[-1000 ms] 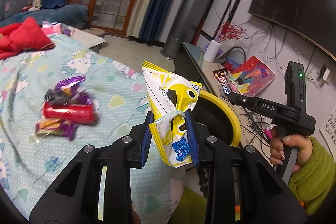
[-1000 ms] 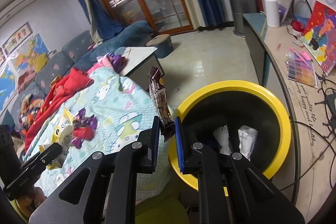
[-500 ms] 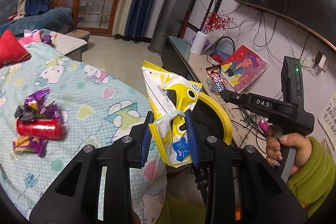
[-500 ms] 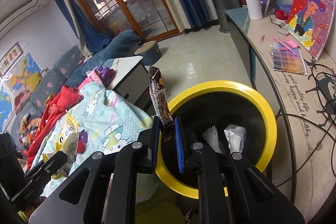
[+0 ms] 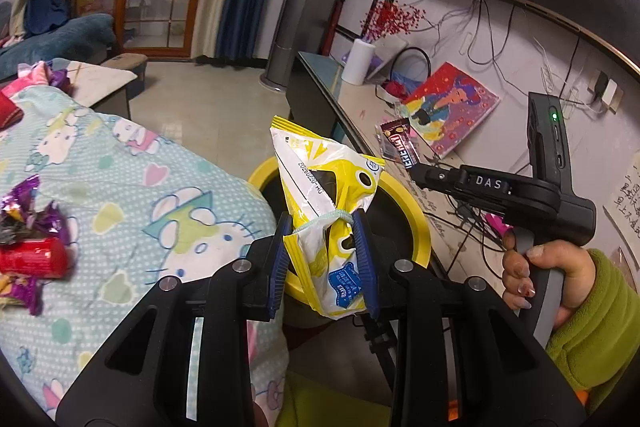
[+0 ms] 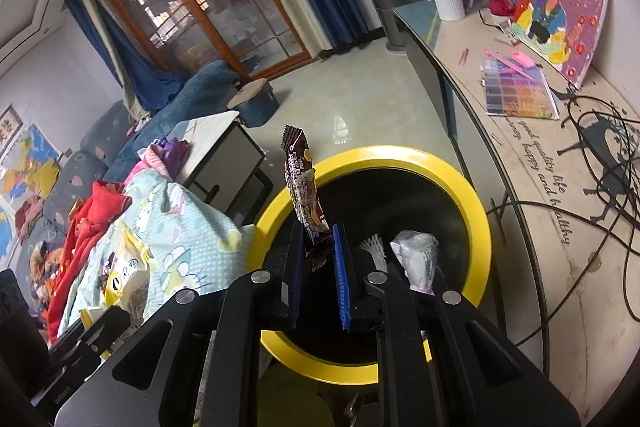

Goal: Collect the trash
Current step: 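Carry the chip bag and candy bar over the yellow bin, then open both tools to drop the chip bag and candy bar into the bin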

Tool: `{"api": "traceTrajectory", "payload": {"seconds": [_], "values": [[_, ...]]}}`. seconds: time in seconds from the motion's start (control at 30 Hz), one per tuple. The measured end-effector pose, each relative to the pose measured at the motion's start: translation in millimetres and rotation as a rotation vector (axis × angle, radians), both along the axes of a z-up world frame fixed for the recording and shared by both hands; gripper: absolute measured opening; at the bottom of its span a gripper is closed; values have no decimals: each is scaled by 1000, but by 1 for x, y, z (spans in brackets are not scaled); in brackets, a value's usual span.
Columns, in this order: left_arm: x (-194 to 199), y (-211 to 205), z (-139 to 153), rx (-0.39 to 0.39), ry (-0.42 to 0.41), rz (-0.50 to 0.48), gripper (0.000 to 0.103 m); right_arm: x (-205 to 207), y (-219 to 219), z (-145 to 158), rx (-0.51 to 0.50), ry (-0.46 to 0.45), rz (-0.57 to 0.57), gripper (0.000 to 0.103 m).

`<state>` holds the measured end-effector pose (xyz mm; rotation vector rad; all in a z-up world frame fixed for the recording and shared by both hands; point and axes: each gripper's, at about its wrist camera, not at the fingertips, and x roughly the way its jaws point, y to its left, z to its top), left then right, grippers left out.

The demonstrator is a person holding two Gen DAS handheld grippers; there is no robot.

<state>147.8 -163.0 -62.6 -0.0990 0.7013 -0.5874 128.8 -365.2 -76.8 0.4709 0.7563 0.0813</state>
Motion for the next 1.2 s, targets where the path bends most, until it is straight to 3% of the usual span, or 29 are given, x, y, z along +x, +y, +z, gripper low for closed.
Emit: {"api": "traceTrajectory", "payload": {"seconds": [0.6,1.03,1.1,1.17,1.2], "values": [[17,-38,-33,68,42,-65,24,10,-21,-29,26,84,-43,15],[38,-63,-49,90,85,-84,26,12,-33,-33,63,92,-74,19],[39,-64,-48,86,80,-81,31,12,-35,-35,84,92,-74,22],[39,-62,-45,73,68,-78,54,13,-36,-36,84,95,-83,30],[38,-60,-44,72,56,-71,57,13,-37,-36,85,95,-85,33]]}}
